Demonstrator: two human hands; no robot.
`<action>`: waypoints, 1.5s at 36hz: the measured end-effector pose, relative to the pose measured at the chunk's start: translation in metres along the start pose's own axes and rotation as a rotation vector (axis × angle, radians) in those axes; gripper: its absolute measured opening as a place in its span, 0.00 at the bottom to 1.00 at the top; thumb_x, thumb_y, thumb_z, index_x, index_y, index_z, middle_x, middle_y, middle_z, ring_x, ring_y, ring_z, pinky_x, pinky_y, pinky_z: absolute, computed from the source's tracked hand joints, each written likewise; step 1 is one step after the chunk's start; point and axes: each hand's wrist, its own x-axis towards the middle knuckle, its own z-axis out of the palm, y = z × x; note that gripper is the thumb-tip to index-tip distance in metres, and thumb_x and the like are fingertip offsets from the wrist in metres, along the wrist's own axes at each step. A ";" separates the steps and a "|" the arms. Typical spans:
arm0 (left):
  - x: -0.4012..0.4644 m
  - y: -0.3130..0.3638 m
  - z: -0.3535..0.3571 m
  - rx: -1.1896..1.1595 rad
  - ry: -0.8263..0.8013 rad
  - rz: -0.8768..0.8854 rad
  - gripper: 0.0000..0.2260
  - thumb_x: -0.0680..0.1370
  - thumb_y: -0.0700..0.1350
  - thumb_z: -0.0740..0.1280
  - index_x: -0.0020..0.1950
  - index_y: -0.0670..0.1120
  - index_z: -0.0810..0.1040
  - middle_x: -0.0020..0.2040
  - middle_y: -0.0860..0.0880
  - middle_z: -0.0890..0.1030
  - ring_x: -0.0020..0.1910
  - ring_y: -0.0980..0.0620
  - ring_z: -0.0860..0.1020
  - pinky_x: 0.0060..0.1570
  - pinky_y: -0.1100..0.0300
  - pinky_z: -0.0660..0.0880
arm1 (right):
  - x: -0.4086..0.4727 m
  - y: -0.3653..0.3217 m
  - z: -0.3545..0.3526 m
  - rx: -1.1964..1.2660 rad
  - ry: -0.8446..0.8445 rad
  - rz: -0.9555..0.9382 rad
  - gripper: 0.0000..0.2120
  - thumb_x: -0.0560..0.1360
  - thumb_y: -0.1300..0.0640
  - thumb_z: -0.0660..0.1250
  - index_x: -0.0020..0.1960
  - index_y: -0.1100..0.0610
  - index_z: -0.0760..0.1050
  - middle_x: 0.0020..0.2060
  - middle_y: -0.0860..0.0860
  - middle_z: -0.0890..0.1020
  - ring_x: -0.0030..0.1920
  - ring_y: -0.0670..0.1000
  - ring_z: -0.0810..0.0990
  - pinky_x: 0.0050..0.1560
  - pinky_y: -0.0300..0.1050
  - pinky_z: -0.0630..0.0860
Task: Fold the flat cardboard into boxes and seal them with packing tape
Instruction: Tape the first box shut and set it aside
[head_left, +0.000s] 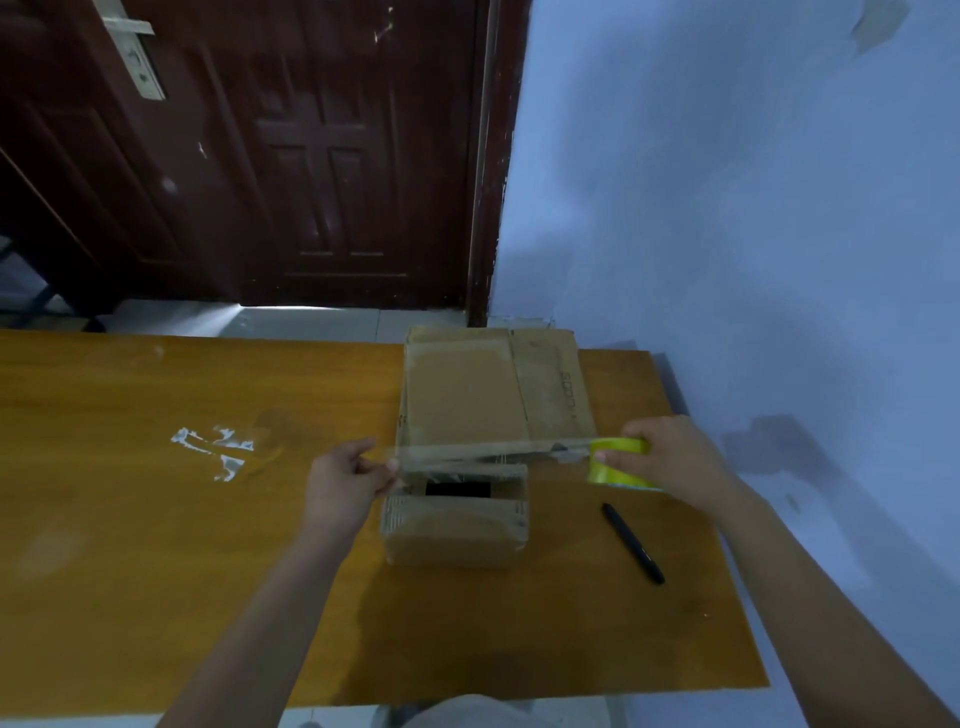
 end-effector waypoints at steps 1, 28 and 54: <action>0.001 0.001 0.000 -0.014 -0.002 -0.005 0.20 0.77 0.37 0.67 0.69 0.38 0.69 0.41 0.43 0.76 0.44 0.48 0.80 0.52 0.57 0.75 | 0.000 -0.003 -0.002 -0.004 0.013 0.010 0.23 0.70 0.39 0.69 0.27 0.52 0.64 0.22 0.46 0.63 0.25 0.46 0.64 0.29 0.42 0.59; 0.001 -0.023 0.018 -0.129 -0.085 0.036 0.06 0.79 0.38 0.65 0.43 0.38 0.76 0.37 0.41 0.74 0.36 0.46 0.71 0.42 0.46 0.73 | 0.010 0.015 -0.004 0.001 0.059 0.064 0.25 0.68 0.37 0.68 0.31 0.59 0.71 0.24 0.50 0.67 0.26 0.48 0.67 0.30 0.45 0.62; 0.015 -0.077 0.022 -0.307 -0.116 0.067 0.07 0.77 0.37 0.64 0.40 0.40 0.74 0.53 0.53 0.80 0.49 0.50 0.78 0.48 0.49 0.74 | 0.018 0.003 0.020 0.025 -0.034 0.037 0.25 0.71 0.39 0.67 0.29 0.55 0.61 0.26 0.51 0.63 0.27 0.48 0.62 0.31 0.44 0.57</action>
